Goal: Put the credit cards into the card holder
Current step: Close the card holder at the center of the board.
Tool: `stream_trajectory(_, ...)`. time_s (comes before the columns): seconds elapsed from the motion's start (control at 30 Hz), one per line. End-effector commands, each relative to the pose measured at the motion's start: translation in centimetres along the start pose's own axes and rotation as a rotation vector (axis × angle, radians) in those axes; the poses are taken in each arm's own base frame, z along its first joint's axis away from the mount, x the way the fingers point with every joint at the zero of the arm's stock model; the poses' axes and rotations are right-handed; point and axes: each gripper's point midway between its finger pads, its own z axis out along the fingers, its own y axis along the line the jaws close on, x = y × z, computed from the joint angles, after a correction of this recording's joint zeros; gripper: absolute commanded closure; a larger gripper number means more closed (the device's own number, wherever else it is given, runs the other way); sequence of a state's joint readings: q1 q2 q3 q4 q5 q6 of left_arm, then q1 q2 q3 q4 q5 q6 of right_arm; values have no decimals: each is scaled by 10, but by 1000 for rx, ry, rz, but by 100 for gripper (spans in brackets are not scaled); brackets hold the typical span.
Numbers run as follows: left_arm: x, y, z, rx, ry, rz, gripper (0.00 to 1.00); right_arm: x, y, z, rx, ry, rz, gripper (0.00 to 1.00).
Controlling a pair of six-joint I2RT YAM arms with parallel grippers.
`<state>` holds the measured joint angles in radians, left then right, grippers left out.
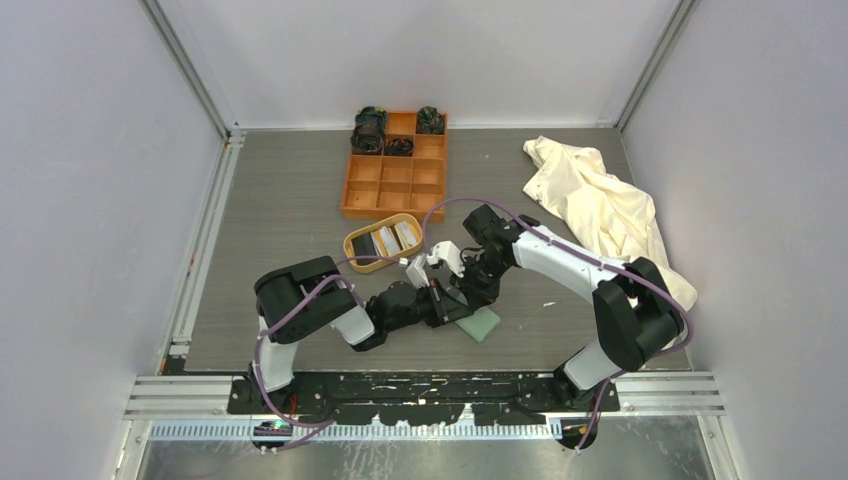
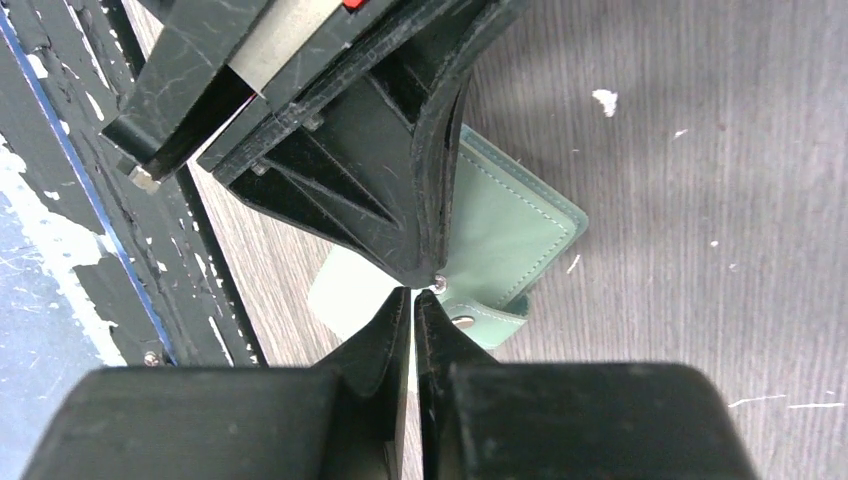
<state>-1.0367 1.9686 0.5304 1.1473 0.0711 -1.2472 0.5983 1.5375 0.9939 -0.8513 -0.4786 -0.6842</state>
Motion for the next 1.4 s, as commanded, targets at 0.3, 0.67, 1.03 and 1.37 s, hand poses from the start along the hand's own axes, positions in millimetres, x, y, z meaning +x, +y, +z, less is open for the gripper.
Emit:
stream_trajectory(0.3,31,112,-33,-379,106,62,100,-15,3,-36,-9,-177,-112,75)
stream_trajectory(0.67,10,56,-23,-234,56,91,94,0,-10,-37,53,-244,-101,52)
stream_trajectory(1.03,-71,-47,-68,-142,-159,574,55,9,28,-49,-43,-307,-243,30)
stream_trajectory(1.37,-46,-12,-87,-73,112,730,18,38,17,-51,-94,-184,-276,48)
